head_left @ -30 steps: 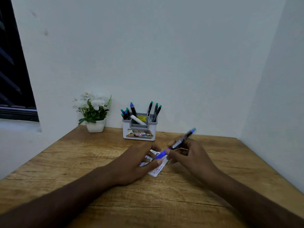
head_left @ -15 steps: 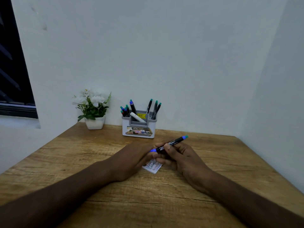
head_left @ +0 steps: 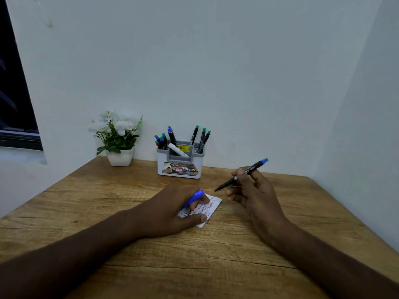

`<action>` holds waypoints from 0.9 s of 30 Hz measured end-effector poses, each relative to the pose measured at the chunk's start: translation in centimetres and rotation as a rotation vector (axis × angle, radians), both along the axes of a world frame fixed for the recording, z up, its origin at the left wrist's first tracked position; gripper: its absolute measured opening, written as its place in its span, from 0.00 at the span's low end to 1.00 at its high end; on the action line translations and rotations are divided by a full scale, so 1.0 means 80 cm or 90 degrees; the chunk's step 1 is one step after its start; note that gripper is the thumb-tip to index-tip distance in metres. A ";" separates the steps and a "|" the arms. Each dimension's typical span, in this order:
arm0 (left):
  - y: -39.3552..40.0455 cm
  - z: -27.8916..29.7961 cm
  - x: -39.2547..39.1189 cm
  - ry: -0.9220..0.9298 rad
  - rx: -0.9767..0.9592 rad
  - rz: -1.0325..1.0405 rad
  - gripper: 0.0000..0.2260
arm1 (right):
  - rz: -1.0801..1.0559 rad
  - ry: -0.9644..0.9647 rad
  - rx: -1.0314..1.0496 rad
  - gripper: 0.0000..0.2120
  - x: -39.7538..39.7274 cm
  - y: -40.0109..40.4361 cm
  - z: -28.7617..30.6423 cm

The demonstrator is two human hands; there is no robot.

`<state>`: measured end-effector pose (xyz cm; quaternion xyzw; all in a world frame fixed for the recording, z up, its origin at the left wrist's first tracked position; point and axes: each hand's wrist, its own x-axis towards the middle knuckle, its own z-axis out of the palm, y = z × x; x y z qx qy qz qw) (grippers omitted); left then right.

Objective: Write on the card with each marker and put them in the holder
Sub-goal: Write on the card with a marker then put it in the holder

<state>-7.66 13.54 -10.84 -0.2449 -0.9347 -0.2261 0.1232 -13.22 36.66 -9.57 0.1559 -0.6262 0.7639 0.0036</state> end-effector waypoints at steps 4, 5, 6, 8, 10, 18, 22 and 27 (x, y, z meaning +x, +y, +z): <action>0.000 -0.004 -0.005 0.026 -0.026 -0.011 0.16 | 0.010 -0.013 0.035 0.06 -0.007 0.004 -0.005; 0.000 -0.005 -0.005 0.024 -0.033 -0.011 0.15 | 0.021 -0.024 0.023 0.06 -0.007 0.004 -0.005; 0.000 -0.004 -0.005 0.019 -0.035 -0.009 0.14 | 0.030 -0.034 0.019 0.08 -0.007 0.003 -0.005; -0.001 -0.004 -0.004 0.004 -0.033 -0.002 0.14 | 0.058 -0.048 0.034 0.13 -0.007 0.002 -0.004; -0.002 -0.005 -0.004 -0.015 -0.034 0.006 0.21 | 0.085 -0.071 0.041 0.15 -0.007 0.001 -0.003; -0.005 -0.005 -0.008 -0.055 -0.055 0.013 0.26 | 0.073 0.047 0.313 0.04 -0.003 0.001 -0.004; -0.004 -0.004 -0.009 -0.072 -0.055 0.009 0.24 | 0.069 0.105 0.378 0.06 -0.002 0.003 -0.004; -0.003 -0.003 -0.010 -0.086 -0.033 0.006 0.23 | 0.074 0.110 0.376 0.06 -0.004 0.005 -0.006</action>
